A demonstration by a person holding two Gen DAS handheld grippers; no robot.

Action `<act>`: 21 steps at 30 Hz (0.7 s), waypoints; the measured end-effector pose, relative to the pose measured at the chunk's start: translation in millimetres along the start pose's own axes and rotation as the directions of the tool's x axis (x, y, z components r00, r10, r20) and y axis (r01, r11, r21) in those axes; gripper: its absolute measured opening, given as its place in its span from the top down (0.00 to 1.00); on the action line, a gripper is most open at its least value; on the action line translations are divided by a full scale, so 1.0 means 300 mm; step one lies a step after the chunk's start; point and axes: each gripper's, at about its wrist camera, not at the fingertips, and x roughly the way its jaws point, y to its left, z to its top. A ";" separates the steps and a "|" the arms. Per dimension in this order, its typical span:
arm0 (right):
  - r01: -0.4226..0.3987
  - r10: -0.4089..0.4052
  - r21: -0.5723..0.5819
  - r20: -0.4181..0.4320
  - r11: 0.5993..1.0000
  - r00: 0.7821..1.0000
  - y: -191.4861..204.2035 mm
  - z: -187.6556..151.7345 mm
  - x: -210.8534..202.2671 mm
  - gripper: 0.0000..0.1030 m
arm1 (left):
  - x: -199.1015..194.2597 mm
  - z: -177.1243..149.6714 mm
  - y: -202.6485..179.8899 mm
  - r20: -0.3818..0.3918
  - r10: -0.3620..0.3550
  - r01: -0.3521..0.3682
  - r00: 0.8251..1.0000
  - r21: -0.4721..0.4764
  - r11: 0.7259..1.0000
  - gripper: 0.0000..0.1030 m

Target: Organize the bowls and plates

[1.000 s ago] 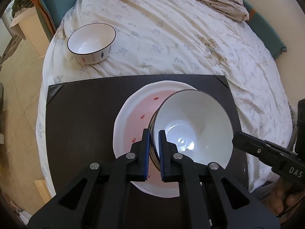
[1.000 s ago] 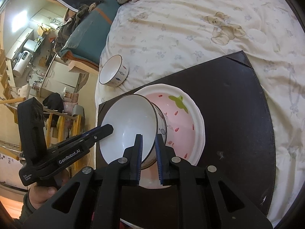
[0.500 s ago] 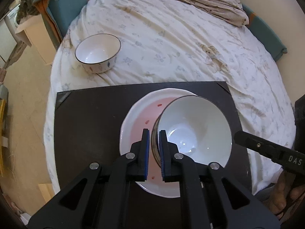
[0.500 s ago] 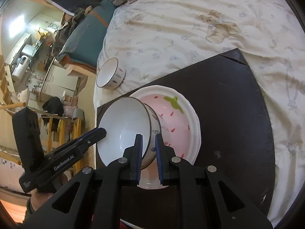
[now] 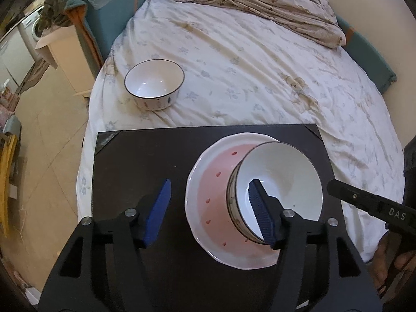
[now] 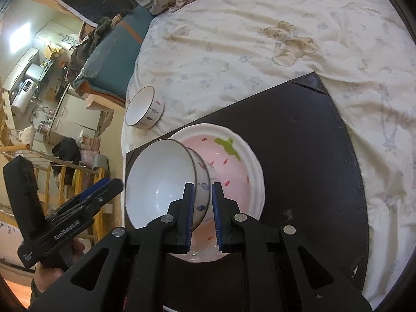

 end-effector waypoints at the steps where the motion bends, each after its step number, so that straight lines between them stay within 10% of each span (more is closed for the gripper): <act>1: 0.007 -0.007 0.001 0.003 1.000 1.000 -0.003 0.001 0.000 0.70 | -0.004 0.001 0.010 0.004 -0.013 0.014 1.000 -0.011 1.000 0.43; 4: -0.008 0.007 0.022 0.028 1.000 1.000 -0.016 0.001 -0.007 0.30 | -0.014 0.007 0.035 0.017 -0.030 0.030 0.999 -0.039 0.999 0.42; 14: 0.003 -0.002 -0.003 0.051 1.000 0.999 -0.006 0.004 -0.019 0.30 | -0.065 0.018 0.106 0.109 -0.066 0.081 0.992 -0.137 0.987 0.29; 21: -0.004 0.006 -0.024 0.060 1.000 0.998 0.018 0.012 -0.036 0.30 | -0.091 0.090 0.171 0.133 0.038 -0.015 0.990 -0.168 0.986 0.13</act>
